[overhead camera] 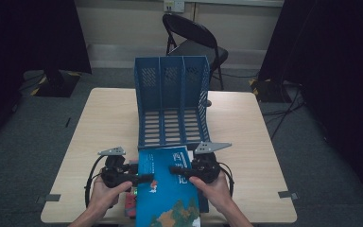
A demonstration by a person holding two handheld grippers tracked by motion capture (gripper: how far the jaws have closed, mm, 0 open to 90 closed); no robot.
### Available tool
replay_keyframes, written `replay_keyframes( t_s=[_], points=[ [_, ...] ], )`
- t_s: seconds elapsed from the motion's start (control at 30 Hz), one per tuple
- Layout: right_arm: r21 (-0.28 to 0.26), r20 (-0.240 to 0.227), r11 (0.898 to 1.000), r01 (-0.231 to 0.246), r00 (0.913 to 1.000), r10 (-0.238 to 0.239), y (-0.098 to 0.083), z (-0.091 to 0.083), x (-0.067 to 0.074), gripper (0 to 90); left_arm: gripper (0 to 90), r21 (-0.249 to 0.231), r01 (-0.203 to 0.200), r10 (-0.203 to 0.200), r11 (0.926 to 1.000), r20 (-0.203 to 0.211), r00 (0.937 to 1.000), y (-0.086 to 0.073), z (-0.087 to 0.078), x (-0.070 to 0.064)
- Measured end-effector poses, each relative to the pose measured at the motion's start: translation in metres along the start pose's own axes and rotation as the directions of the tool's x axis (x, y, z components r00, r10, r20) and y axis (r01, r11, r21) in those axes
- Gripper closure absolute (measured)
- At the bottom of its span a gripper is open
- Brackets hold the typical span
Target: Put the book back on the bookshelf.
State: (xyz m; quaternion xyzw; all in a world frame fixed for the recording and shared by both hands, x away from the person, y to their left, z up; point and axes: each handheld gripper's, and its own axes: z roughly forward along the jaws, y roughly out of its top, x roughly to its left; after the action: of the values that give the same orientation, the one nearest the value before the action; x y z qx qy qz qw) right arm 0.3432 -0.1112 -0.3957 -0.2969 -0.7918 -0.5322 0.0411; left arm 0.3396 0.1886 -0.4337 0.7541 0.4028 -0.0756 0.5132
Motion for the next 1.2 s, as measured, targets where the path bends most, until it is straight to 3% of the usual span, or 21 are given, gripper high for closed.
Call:
replay_keyframes(
  t_s=[0.07, 0.1, 0.23, 0.27, 0.63, 0.7, 0.73, 0.83, 0.97, 1.1, 1.2],
  points=[
    [0.000, 0.002, 1.000, 0.001, 1.0000, -0.001, 0.000, 0.000, 0.000, 78.7, 20.4, -0.012, 0.049, -0.049, 0.9987, -0.012, 0.9987, 0.002, 0.000, -0.002],
    [-0.006, 0.008, 1.000, -0.002, 1.0000, 0.002, 0.000, 0.000, 0.000, 79.2, 21.4, -0.012, 0.049, -0.049, 0.9987, -0.012, 0.9987, 0.002, 0.000, -0.002],
    [-0.022, 0.015, 1.000, -0.015, 0.9998, 0.015, 0.002, -0.003, -0.001, 81.4, 25.8, -0.021, 0.025, -0.024, 0.9995, 0.023, 0.9994, 0.009, 0.001, -0.001],
    [-0.046, 0.016, 0.999, -0.025, 0.9995, 0.026, 0.004, -0.006, -0.004, 82.1, 27.9, -0.044, 0.025, -0.024, 0.9987, 0.036, 0.9991, 0.013, -0.001, -0.003],
    [-0.059, 0.023, 0.998, -0.014, 0.9996, 0.016, 0.010, -0.012, -0.001, 82.1, 29.2, -0.039, 0.010, -0.008, 0.9992, 0.056, 0.9984, 0.018, 0.000, -0.003],
    [-0.060, 0.022, 0.998, -0.006, 0.9997, 0.008, 0.011, -0.012, -0.001, 82.0, 27.7, -0.045, 0.010, -0.007, 0.9989, 0.054, 0.9985, 0.018, 0.000, -0.004],
    [-0.087, 0.034, 0.996, 0.027, 0.9991, -0.024, 0.012, -0.015, 0.006, 82.0, 25.6, -0.045, -0.019, 0.022, 0.9988, 0.049, 0.9986, 0.019, 0.002, -0.008],
    [-0.074, 0.036, 0.996, 0.044, 0.9985, -0.042, 0.017, -0.018, 0.011, 81.9, 23.4, -0.053, -0.025, 0.028, 0.9983, 0.056, 0.9980, 0.020, 0.003, -0.010],
    [-0.086, 0.033, 0.995, 0.050, 0.9983, -0.048, 0.021, -0.020, 0.013, 82.1, 25.7, -0.067, -0.035, 0.039, 0.9971, 0.072, 0.9966, 0.022, 0.001, -0.010],
    [-0.085, 0.042, 0.995, 0.060, 0.9975, -0.057, 0.024, -0.023, 0.018, 82.1, 27.5, -0.084, -0.040, 0.050, 0.9957, 0.119, 0.9916, 0.024, 0.001, -0.007],
    [-0.077, 0.052, 0.995, 0.062, 0.9969, -0.059, 0.025, -0.023, 0.020, 82.1, 27.7, -0.079, -0.043, 0.051, 0.9960, 0.114, 0.9921, 0.025, 0.000, -0.008]
  ],
)
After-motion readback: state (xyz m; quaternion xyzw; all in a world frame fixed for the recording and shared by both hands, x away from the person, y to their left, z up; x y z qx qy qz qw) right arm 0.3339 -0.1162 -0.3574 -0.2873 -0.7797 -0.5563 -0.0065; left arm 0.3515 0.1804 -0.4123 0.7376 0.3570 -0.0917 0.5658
